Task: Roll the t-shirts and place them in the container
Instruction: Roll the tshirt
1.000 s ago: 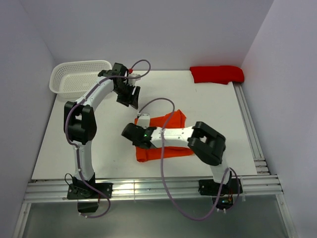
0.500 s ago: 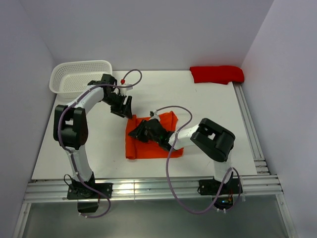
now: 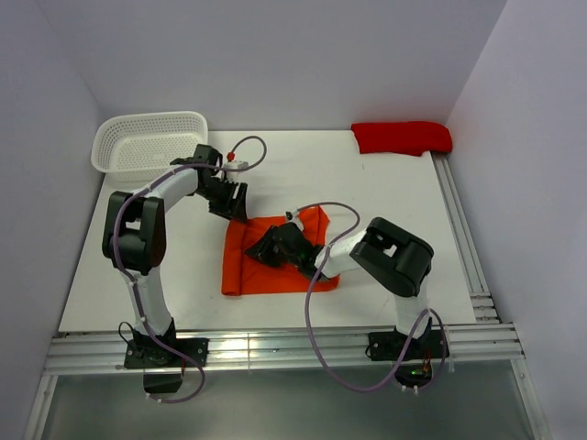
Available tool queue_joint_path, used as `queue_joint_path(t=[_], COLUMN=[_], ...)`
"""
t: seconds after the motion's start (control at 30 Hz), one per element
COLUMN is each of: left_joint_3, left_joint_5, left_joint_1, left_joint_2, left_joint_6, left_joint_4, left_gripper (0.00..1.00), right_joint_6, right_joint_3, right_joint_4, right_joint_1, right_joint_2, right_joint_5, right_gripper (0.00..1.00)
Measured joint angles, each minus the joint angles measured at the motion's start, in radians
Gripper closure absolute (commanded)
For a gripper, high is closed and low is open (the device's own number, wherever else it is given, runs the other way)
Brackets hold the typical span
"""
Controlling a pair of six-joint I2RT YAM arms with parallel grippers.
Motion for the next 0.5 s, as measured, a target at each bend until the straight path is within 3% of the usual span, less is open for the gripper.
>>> queue_joint_path(t=[0.2,0.5], left_joint_3=[0.0,0.002], left_joint_5=[-0.053,-0.099], left_joint_1=[-0.006,-0.008], left_joint_2=[0.002,0.007], left_joint_6=[-0.036,-0.067], left_joint_4=[0.016,0.013], left_gripper=[0.4,0.41], right_joint_6=[-0.073,-0.203], right_joint_3=[0.139,0.686], right_joint_4=[-0.299,-0.81], right_joint_1=[0.032,0.191], right_joint_2=[-0.03,0.029], right_joint_5=[0.116,0.383], right_gripper=[0.68,0.66])
